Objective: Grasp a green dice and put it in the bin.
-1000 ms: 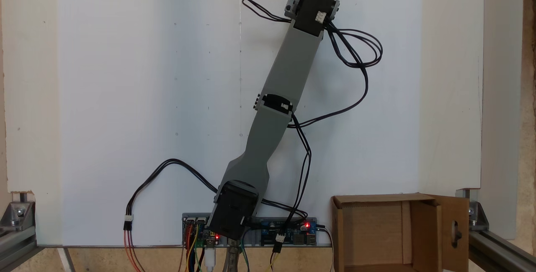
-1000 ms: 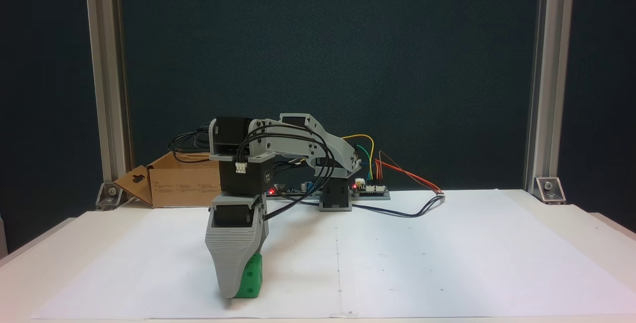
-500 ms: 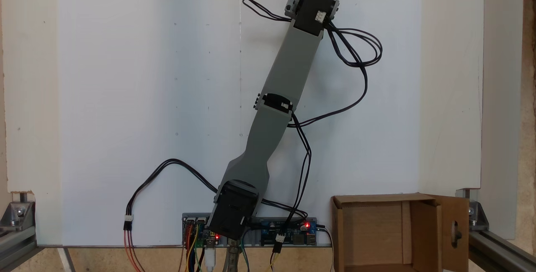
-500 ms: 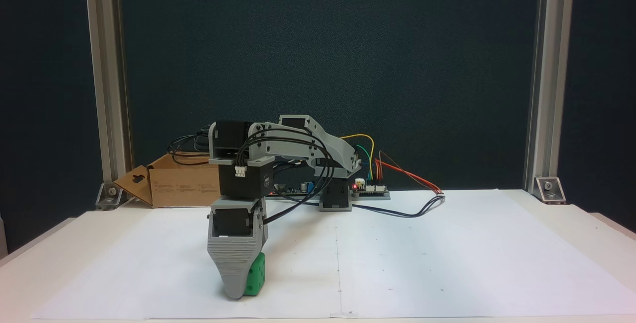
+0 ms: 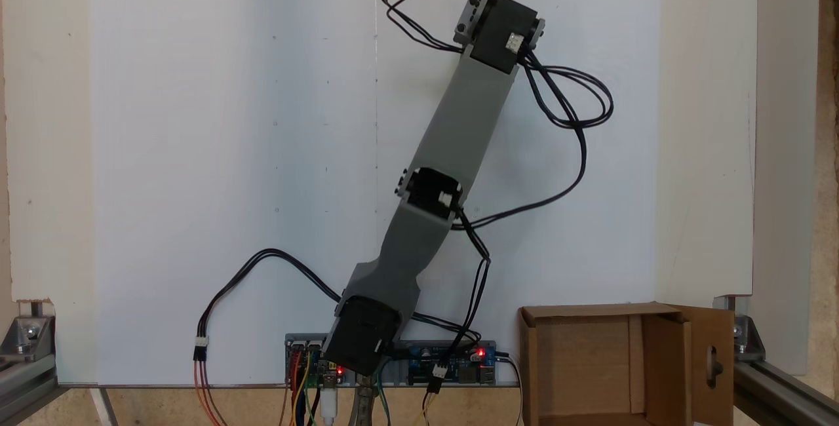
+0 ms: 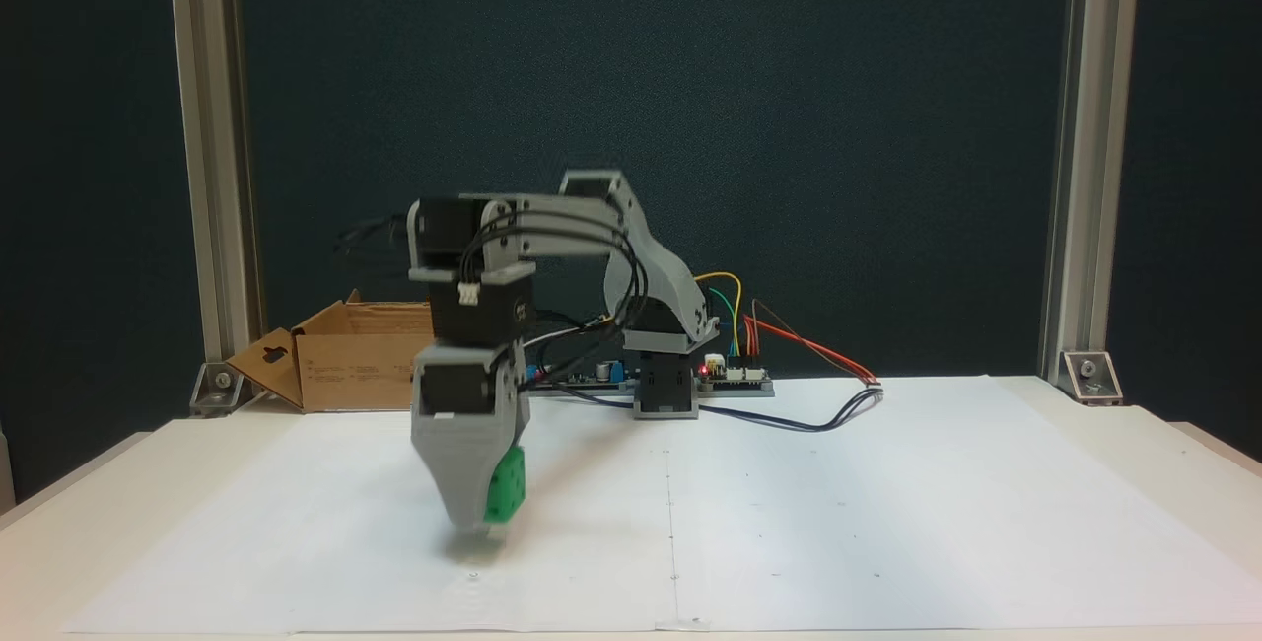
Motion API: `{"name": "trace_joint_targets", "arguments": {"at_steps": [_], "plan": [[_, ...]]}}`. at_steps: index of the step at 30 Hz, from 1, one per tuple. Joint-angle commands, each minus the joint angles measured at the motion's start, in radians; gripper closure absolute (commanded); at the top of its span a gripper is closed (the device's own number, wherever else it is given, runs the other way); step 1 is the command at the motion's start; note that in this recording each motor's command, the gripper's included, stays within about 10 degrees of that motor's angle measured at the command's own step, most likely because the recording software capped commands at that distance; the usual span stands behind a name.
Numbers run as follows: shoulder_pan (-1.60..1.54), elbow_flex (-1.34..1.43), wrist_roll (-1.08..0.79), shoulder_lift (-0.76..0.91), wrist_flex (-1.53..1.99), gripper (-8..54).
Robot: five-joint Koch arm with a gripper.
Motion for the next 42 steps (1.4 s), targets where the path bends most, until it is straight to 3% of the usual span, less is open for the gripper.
{"name": "trace_joint_targets", "arguments": {"at_steps": [1,8,15,30,42], "plan": [[0.020,0.104,-0.052,0.164,-0.126,33.8],[0.097,0.391,-0.078,0.514,-0.198,33.8],[0.244,0.410,-0.098,0.799,-0.184,33.8],[0.999,0.304,-0.163,0.815,-0.184,33.8],[1.344,0.304,-0.328,0.546,-0.318,33.8]]}}
